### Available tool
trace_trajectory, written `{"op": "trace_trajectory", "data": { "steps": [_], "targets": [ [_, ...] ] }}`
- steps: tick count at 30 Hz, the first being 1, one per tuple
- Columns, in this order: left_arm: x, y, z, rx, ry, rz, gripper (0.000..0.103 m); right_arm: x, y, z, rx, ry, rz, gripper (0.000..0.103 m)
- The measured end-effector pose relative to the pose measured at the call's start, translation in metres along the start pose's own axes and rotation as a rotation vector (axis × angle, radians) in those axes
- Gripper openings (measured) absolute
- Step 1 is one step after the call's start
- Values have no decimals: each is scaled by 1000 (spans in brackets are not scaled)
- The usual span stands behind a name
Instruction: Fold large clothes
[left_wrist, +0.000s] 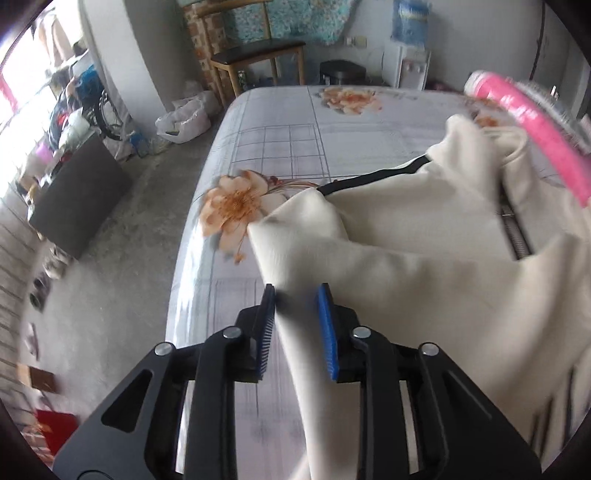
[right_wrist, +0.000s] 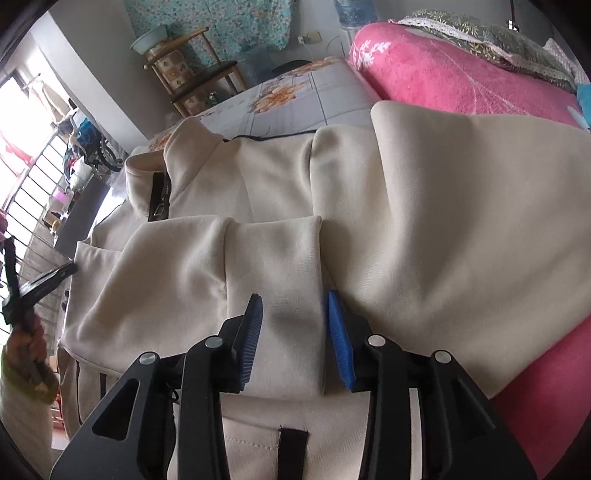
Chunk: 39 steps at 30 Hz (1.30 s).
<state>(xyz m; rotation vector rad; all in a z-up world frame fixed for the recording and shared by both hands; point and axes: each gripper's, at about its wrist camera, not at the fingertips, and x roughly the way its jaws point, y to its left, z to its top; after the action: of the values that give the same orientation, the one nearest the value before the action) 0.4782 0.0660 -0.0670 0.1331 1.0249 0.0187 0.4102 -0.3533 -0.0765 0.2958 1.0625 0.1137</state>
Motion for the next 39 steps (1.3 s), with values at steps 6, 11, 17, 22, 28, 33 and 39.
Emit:
{"op": "trace_trajectory", "data": {
  "steps": [6, 11, 17, 22, 28, 33, 39],
  "targets": [
    [-1, -1, 1, 23, -64, 9, 4, -6, 13, -1, -71, -29, -66, 6],
    [-16, 39, 1, -141, -93, -90, 3, -36, 8, 6, -17, -100, 22, 5],
    [15, 57, -9, -216, -39, -142, 5, 0, 3, 4, -27, -34, -64, 5],
    [5, 63, -11, -226, -90, -93, 14, 0, 3, 6, -21, -35, -76, 5],
    [-51, 68, -20, -192, -198, -183, 20, -30, 27, 2, -117, -80, -105, 12],
    [-60, 27, -46, -68, -82, -366, 32, -20, 59, -22, -230, -26, -18, 29],
    [-43, 6, -79, -35, -15, -316, 32, -10, 58, -32, -222, 50, -76, 30]
  ]
}}
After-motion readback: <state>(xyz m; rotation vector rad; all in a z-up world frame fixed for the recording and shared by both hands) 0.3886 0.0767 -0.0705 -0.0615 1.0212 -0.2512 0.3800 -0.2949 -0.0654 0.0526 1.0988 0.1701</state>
